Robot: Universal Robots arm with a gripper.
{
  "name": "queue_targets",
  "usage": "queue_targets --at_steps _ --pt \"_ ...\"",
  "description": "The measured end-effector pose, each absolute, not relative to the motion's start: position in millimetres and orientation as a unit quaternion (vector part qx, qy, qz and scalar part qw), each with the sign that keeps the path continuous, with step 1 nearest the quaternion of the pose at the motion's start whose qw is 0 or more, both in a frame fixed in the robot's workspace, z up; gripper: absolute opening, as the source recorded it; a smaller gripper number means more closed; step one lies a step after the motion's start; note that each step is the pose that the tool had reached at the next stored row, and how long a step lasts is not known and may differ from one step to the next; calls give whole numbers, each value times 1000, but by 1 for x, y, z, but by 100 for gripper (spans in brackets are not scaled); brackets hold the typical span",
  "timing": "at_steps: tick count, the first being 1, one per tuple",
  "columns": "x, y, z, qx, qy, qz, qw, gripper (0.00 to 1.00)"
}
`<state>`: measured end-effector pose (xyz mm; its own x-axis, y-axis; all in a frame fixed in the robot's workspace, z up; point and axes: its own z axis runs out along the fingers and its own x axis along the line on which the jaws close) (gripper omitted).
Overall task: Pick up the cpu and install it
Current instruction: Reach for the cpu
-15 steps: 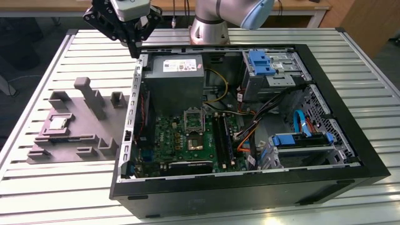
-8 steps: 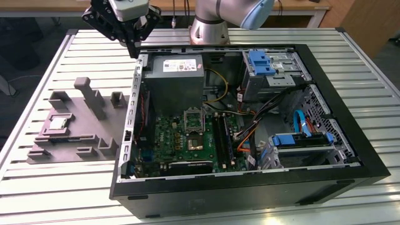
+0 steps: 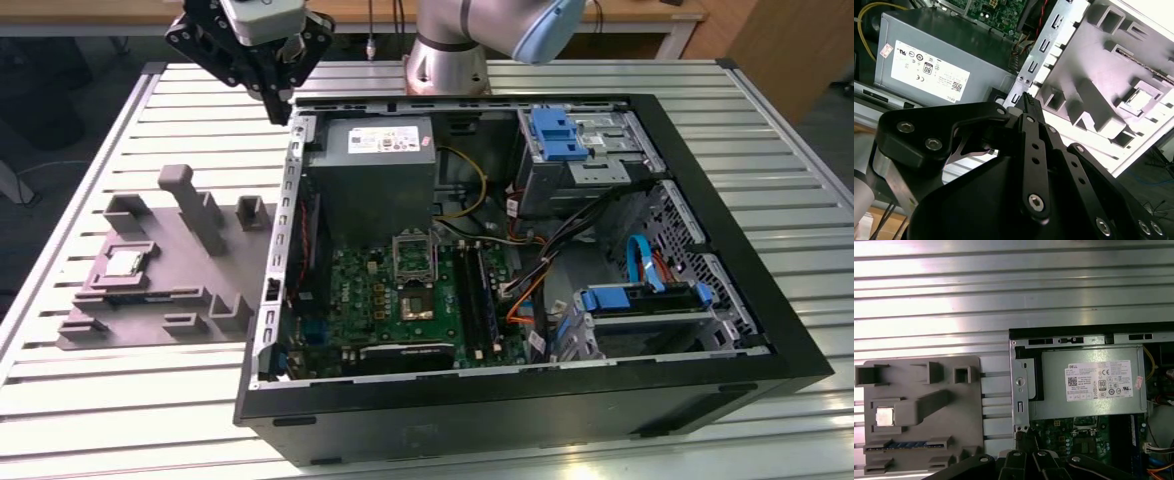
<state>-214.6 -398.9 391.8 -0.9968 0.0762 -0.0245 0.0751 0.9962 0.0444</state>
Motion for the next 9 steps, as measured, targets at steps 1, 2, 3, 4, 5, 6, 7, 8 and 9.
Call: queue_targets --at_steps 1,2,3,4,5,6,7,8,9 --pt "-215 -399 392 38 999 22 13 11" --pt "-216 -399 392 38 999 22 13 11" --pt "-217 -399 392 38 999 22 13 11" --pt "-217 -399 392 38 999 22 13 11" --pt "-218 -399 392 38 999 22 13 11" --pt "-218 -399 392 38 999 22 13 11" --pt "-219 -399 392 38 999 22 13 11" --pt "-219 -399 392 38 999 22 13 11" --pt "-219 -399 392 38 999 22 13 11"
